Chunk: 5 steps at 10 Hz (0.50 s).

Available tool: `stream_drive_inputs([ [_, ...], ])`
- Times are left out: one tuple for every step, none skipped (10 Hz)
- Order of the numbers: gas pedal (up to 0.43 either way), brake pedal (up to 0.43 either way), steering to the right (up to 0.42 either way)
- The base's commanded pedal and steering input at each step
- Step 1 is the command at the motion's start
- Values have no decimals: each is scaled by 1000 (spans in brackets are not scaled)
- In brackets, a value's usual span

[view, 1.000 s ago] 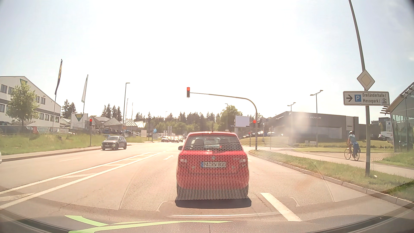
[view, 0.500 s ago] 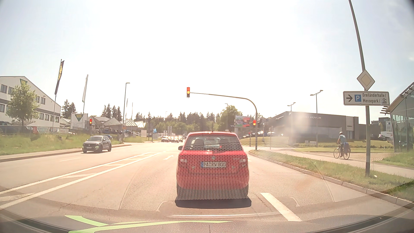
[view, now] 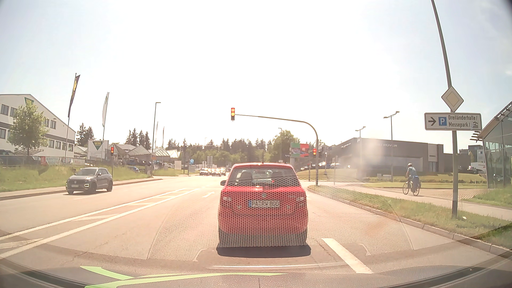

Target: Follow the waypoints while adhering to traffic rules and regulations

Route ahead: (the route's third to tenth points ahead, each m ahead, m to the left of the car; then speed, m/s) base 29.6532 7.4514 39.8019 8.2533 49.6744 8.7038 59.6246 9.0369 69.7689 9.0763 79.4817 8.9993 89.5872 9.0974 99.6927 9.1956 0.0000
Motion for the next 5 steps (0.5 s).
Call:
stream_drive_inputs([
  [0,323,-8],
  [0,323,-8],
  [0,323,-8],
  [0,323,-8],
  [0,317,-8],
])
